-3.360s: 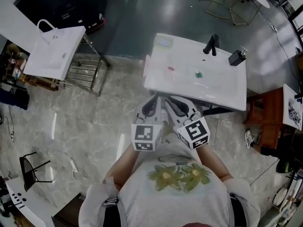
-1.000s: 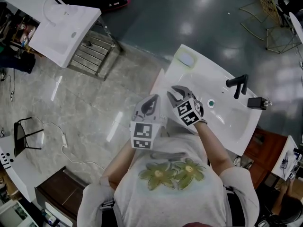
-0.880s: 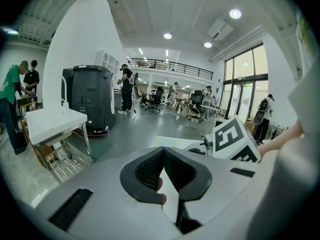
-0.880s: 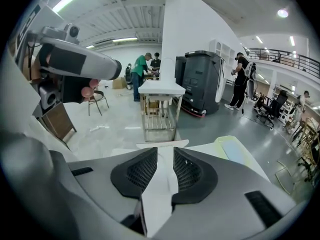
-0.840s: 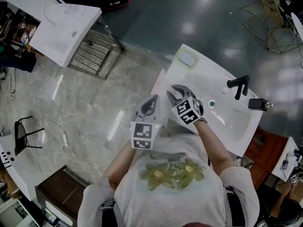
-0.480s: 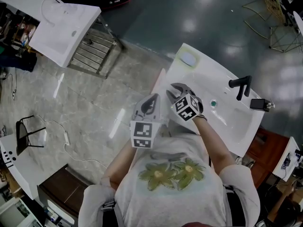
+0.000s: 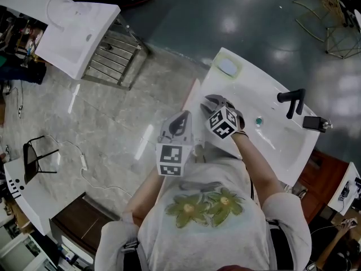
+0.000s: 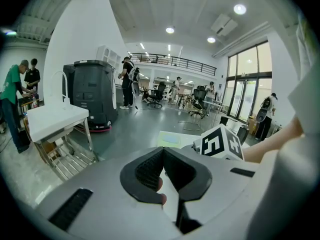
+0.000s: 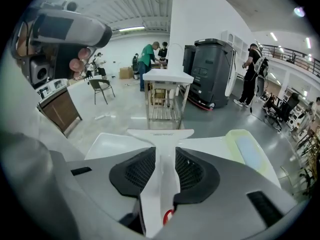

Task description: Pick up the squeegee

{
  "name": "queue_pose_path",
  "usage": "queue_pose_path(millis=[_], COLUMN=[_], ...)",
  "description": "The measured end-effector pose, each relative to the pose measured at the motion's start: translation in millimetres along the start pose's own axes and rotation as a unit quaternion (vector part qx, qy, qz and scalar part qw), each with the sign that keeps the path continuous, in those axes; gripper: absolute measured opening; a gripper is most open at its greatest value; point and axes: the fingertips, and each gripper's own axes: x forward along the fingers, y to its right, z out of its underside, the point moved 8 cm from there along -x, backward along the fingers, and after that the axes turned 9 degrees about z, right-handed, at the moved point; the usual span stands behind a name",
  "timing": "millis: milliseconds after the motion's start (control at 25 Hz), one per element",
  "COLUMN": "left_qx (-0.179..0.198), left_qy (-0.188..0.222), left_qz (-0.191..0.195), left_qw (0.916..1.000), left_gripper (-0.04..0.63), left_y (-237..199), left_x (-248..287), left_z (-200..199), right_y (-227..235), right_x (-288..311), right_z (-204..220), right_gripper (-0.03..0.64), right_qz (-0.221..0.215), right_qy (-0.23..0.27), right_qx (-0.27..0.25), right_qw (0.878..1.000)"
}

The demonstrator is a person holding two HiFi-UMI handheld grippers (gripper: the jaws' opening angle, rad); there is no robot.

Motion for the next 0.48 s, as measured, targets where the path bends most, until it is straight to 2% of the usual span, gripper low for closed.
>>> queue_pose_path(millis=[480], left_qx=[-0.003], left_qy=[-0.001], left_qz=[-0.002], left_qw=[1.0000], left_gripper=[0.011], left_y=[-1.7], left_x=[2.4], left_z=[-1.5], right_y=[1.7], right_x=[12.3], right_z=[6.1], right_gripper=[0.100], right_qz=[-0.012], right_qy=[-0.012], right_qx=[-0.008], right_qw=[1.000])
